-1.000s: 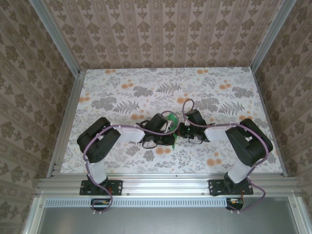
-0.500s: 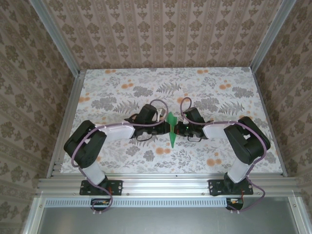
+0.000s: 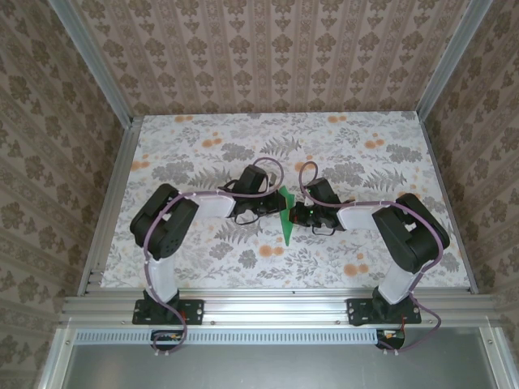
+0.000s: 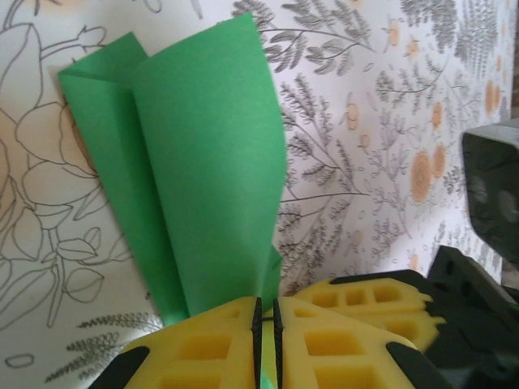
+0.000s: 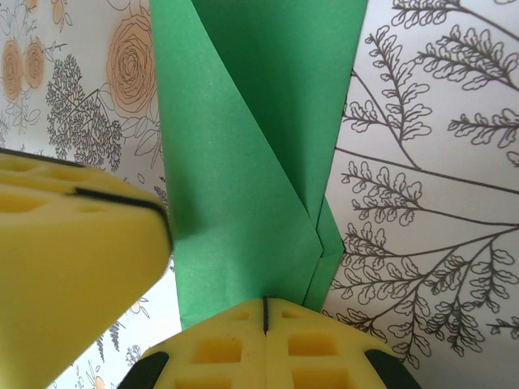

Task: Fold a paper plane with a square sheet of paper (pick it up from the middle)
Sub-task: Fold the wing for the fifth time at the center of the table.

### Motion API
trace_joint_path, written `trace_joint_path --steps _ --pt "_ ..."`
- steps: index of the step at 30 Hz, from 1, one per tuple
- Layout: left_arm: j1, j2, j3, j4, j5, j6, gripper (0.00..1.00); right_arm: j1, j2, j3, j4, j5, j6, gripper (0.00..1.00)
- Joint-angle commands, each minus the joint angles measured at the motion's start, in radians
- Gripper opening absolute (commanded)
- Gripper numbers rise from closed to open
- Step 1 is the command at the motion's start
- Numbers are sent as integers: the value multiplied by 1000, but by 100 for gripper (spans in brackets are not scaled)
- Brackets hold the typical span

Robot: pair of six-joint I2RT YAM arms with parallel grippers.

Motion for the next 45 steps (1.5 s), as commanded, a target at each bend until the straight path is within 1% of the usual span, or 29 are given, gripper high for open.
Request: trace_joint_path --steps 1,9,14,18,22,25,30,39,45 --pt "4 32 44 -35 -15 -11 15 -4 49 -9 -104 26 -22 0" --pt "11 41 39 -98 -111 -28 13 -5 56 -7 -109 29 -26 0" --pt "13 59 45 -103 -103 -39 12 -6 58 -5 -111 31 -31 0" --pt "13 60 50 -90 -78 -21 12 -6 41 0 -105 19 -28 0" --pt "12 24 41 -37 -47 6 17 -7 42 -4 -93 20 -22 0" --pt "15 -30 15 -9 -56 24 22 -11 39 -27 -70 34 -11 0" --pt "38 -78 -28 30 -81 20 27 -20 20 -74 4 39 19 0" --pt "60 -35 -4 19 -69 35 29 -33 1 -113 67 40 41 0" --pt "68 20 62 -50 -71 96 29 -36 9 -114 73 29 39 0"
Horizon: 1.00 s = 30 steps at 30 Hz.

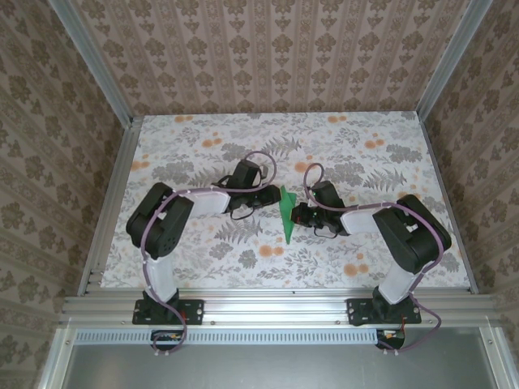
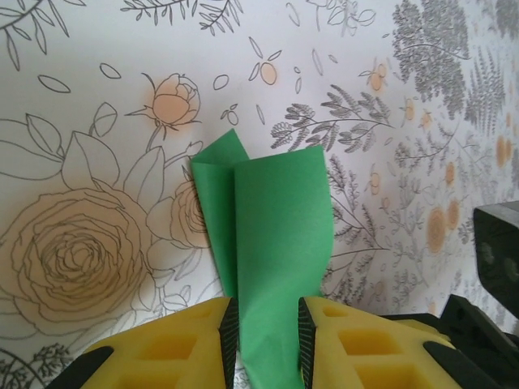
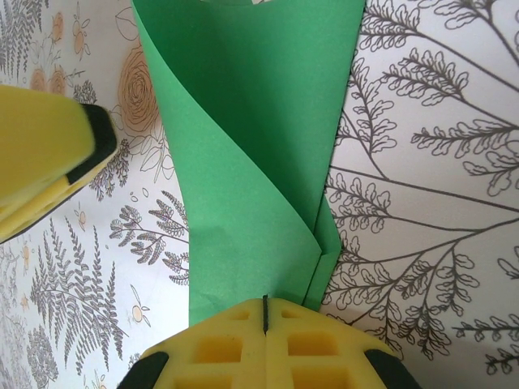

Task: Fold a paper plane with a square sheet of paper (pick it up from the middle)
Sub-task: Fold the wing for the fifth time at the center of the table.

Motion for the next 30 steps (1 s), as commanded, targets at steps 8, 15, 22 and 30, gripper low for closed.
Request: trace_joint_path --steps 8,15,22,30 --pt "37 105 114 -36 84 106 27 -17 26 -39 -71 30 2 0" --pt "38 119 128 -20 116 117 26 -19 36 -39 -68 25 1 0" --pt "38 74 87 40 160 148 30 -22 39 -35 -74 29 1 0" --pt "42 35 18 158 201 146 33 -22 43 -32 -78 29 1 0"
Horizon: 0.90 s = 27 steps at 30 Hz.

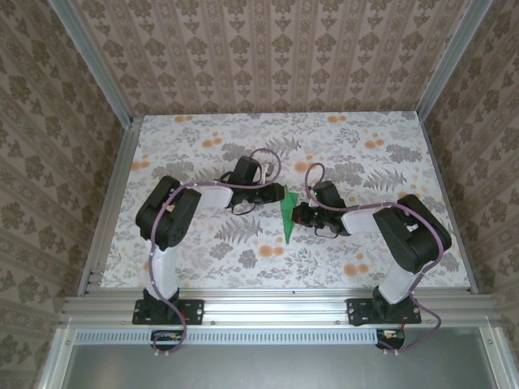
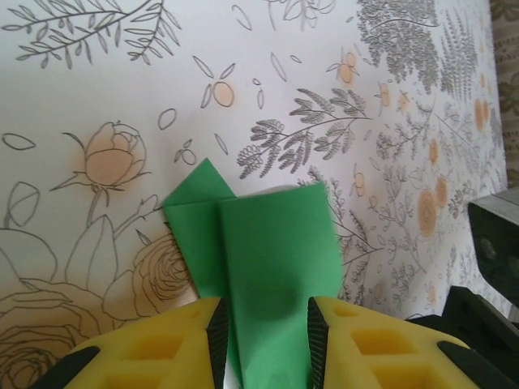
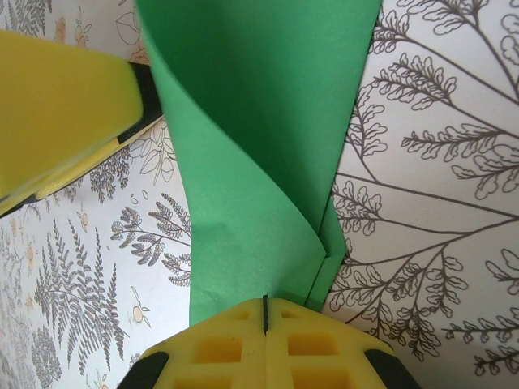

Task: Fold a paper plane with a square sheet of paper (pick it up from the middle)
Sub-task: Fold the wing for the fifth time at the center of the table.

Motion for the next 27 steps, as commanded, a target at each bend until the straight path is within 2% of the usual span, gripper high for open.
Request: trace_joint_path --steps 1,10,19,27 --pt "7 -66 -41 102 55 21 33 -11 42 -26 -92 43 -1 0" --pt "-29 -68 -58 76 84 57 27 -15 36 -25 -90 41 1 0" --pt "-67 -2 6 -92 7 94 19 -25 10 -25 -69 11 12 0" --pt "-91 44 55 -159 -37 89 14 -44 -41 -27 -37 -50 33 0"
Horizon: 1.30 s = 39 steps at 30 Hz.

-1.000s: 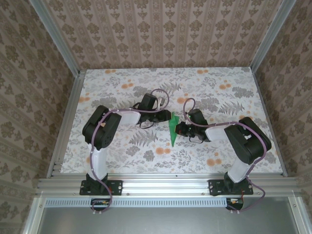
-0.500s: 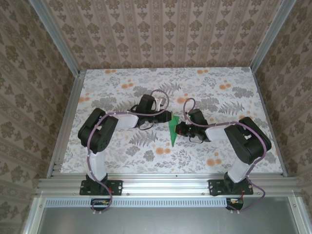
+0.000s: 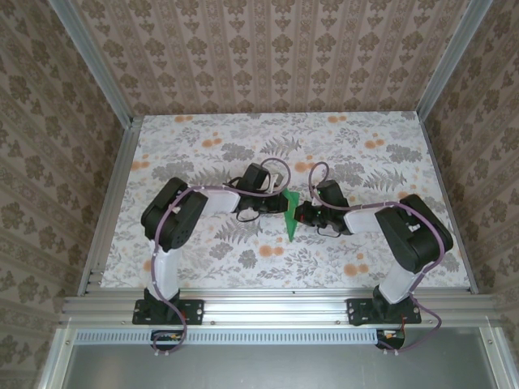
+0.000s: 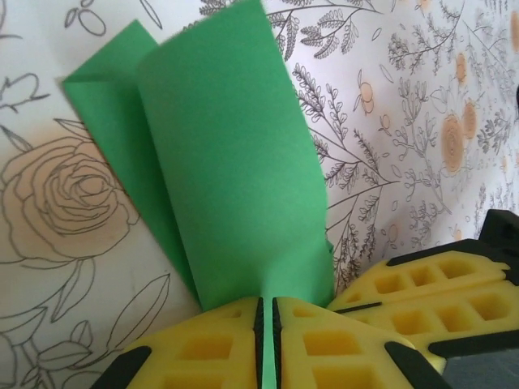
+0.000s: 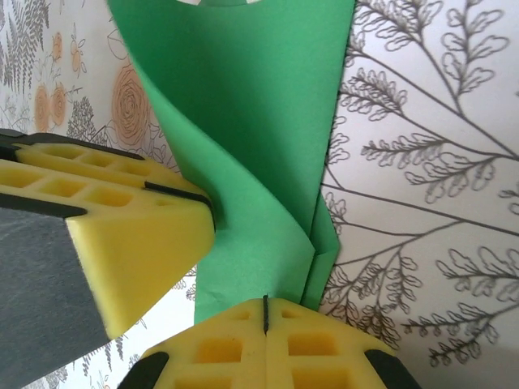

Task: Fold a paper plane with a square sheet of paper (pick it up from the middle)
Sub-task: Fold the wing for the fifth time at the center of the table.

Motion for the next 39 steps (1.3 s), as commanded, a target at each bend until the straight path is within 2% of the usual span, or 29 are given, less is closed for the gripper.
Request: trace_joint_path --steps 1,5,8,12,15,20,26,31,39 --pt "-18 22 35 -58 -26 26 14 -14 -43 -19 -31 -29 20 0" --pt "-22 23 33 -61 -32 28 14 -29 -131 -29 -64 -9 30 8" --pt "-26 21 35 -66 -35 30 14 -34 -183 2 -189 58 -7 15" --pt "-28 21 43 -64 -39 32 14 -35 -160 58 -287 89 -66 27" --pt "-28 21 46 -63 -39 29 14 -37 -110 100 -323 65 -101 31" --pt "-30 20 54 -73 -53 24 14 -38 -48 157 -364 -8 -145 28" --pt "-33 27 74 -111 -90 10 13 -33 -149 90 -321 -73 -121 19" --pt "-39 32 91 -135 -101 8 14 0 -228 69 -338 -53 -102 19" --pt "-50 43 115 -168 -119 1 14 81 -155 72 -296 -45 -58 15"
